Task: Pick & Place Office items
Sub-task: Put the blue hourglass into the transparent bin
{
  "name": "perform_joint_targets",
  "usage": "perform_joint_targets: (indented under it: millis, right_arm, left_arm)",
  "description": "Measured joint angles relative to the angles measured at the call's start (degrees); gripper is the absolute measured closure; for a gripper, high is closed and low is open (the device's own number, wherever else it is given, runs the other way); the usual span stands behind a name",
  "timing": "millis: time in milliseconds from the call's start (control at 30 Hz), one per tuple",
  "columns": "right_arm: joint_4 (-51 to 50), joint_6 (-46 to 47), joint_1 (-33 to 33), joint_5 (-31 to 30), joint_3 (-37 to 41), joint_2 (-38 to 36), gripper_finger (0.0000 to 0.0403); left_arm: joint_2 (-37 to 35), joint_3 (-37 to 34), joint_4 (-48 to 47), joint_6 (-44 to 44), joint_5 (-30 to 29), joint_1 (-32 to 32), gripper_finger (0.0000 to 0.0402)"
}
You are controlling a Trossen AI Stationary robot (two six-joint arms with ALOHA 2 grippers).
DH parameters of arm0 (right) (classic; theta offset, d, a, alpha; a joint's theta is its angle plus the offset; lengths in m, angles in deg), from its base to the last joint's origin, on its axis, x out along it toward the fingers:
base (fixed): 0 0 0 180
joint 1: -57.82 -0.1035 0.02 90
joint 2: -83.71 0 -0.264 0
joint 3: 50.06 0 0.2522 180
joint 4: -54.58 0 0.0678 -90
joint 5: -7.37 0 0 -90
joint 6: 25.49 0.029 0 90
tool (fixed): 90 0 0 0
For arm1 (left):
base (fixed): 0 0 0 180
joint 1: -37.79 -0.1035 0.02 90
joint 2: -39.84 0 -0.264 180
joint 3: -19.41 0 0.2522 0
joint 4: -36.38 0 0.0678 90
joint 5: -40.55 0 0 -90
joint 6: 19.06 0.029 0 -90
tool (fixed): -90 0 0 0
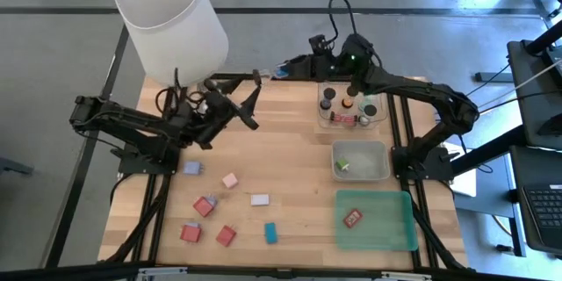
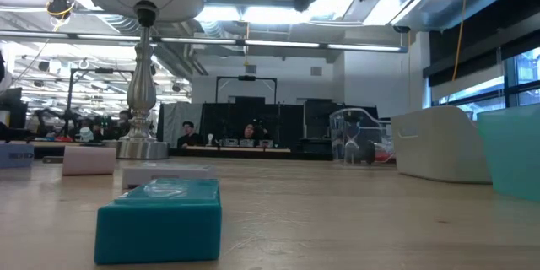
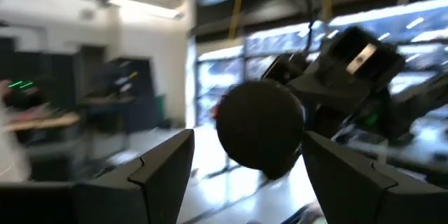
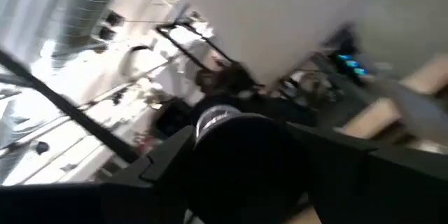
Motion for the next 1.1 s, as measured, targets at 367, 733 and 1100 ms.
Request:
perform_joint_targets:
  millis: [367, 733, 1100]
  right_arm:
    - [-28.6, -14.2, 10.8, -5.7, 0.0, -2.2, 0.0183]
    - [-64.5, -28.4, 11.8, -29.7, 0.0, -15.6, 0.0182]
    - [-85.0, -28.3, 4.8, -47.0, 0.0, -16.2, 0.0183]
  left_arm:
    - [0.0, 0.0, -7.8, 0.0, -20.9, 4.8, 0.0141]
    - [0.0, 0.0, -10.9, 3.4, -34.4, 4.1, 0.0142]
    - [0.0, 0.0, -10.9, 2.8, -33.9, 1.0, 0.0142]
